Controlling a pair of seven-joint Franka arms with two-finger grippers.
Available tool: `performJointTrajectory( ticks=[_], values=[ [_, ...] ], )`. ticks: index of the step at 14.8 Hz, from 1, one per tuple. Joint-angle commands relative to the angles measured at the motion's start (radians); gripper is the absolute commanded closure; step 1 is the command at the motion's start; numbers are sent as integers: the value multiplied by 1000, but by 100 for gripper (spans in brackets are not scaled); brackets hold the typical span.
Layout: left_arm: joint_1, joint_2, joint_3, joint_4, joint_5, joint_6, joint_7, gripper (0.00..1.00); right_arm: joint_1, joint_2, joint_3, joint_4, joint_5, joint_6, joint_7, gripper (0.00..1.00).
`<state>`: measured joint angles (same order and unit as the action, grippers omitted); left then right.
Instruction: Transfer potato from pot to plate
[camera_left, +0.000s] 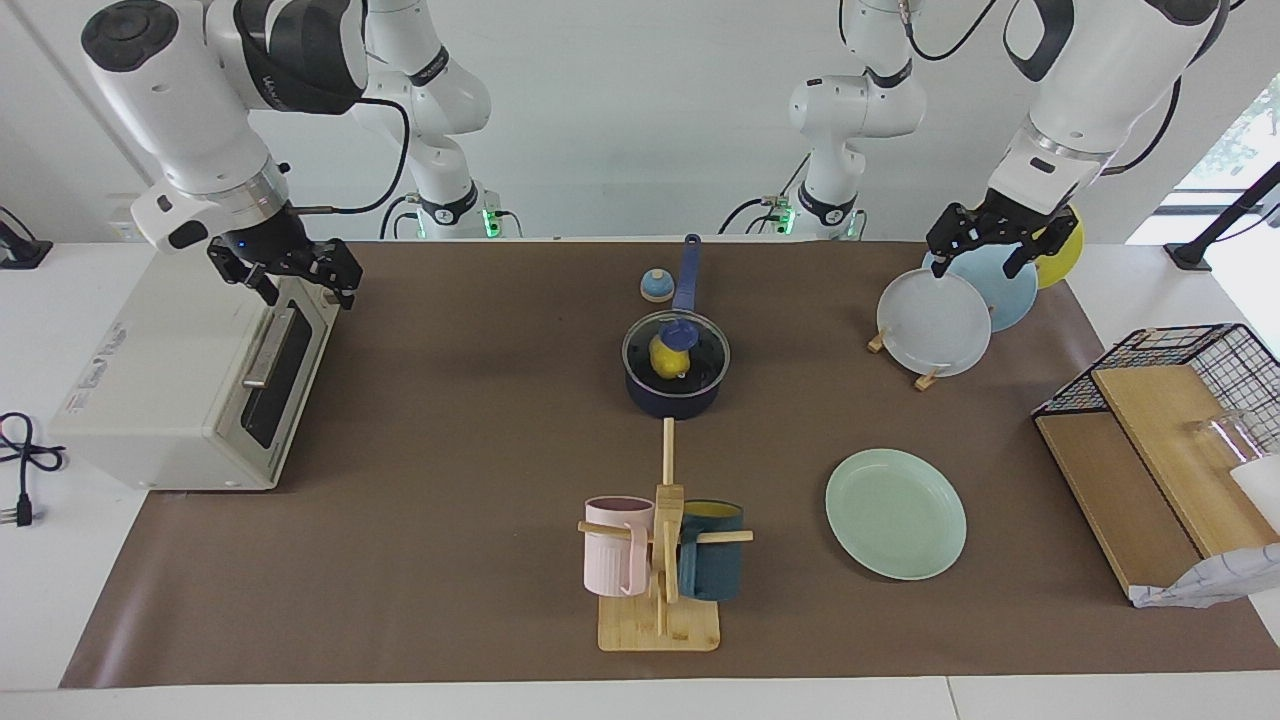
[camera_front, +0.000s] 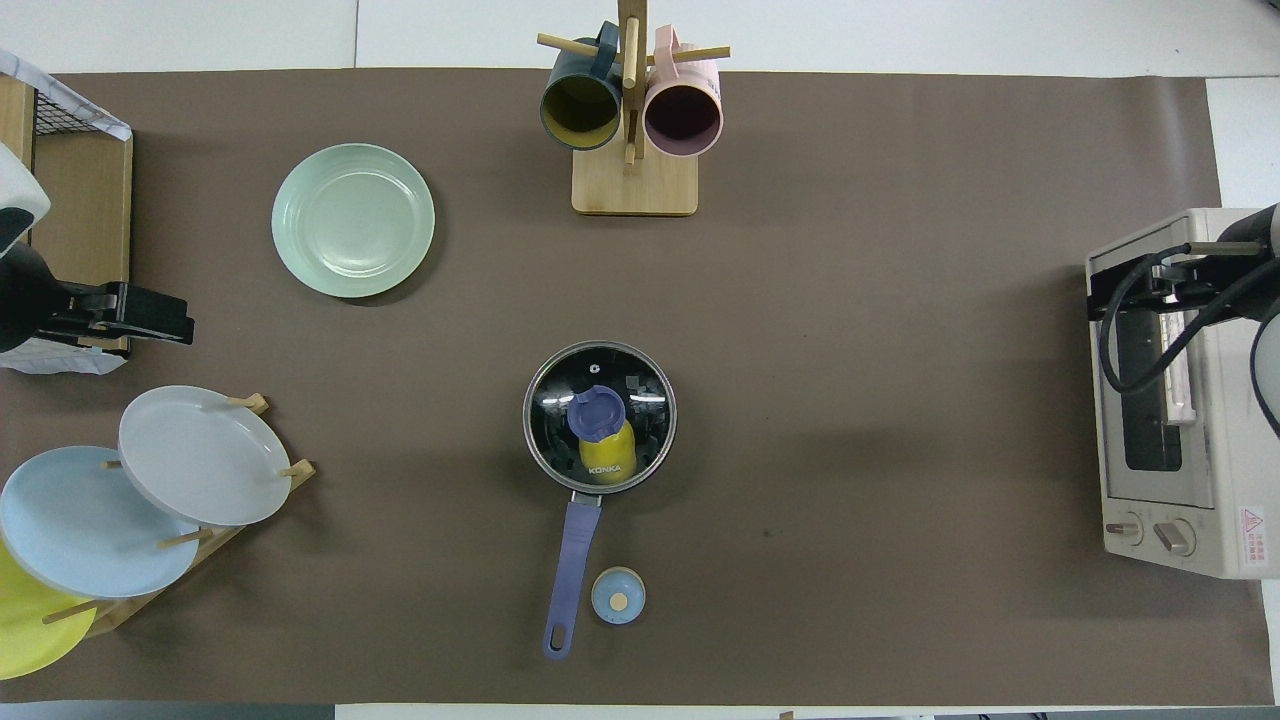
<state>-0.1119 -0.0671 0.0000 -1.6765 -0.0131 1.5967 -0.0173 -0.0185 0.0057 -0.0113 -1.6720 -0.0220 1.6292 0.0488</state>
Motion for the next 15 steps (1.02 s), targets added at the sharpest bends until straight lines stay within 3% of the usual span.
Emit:
performJointTrajectory(
  ticks=[1, 11, 15],
  values=[
    [1, -20, 3, -16, -8, -9, -9, 0, -6, -15, 7, -12, -1, 20, -30, 0],
    [1, -20, 3, -17, -8, -9, -9, 0, -8, -15, 10, -14, 13, 46, -29, 0],
    [1, -20, 3, -17, -8, -9, -9, 0, 41, 11, 27, 23, 36, 69, -23, 0]
  ],
)
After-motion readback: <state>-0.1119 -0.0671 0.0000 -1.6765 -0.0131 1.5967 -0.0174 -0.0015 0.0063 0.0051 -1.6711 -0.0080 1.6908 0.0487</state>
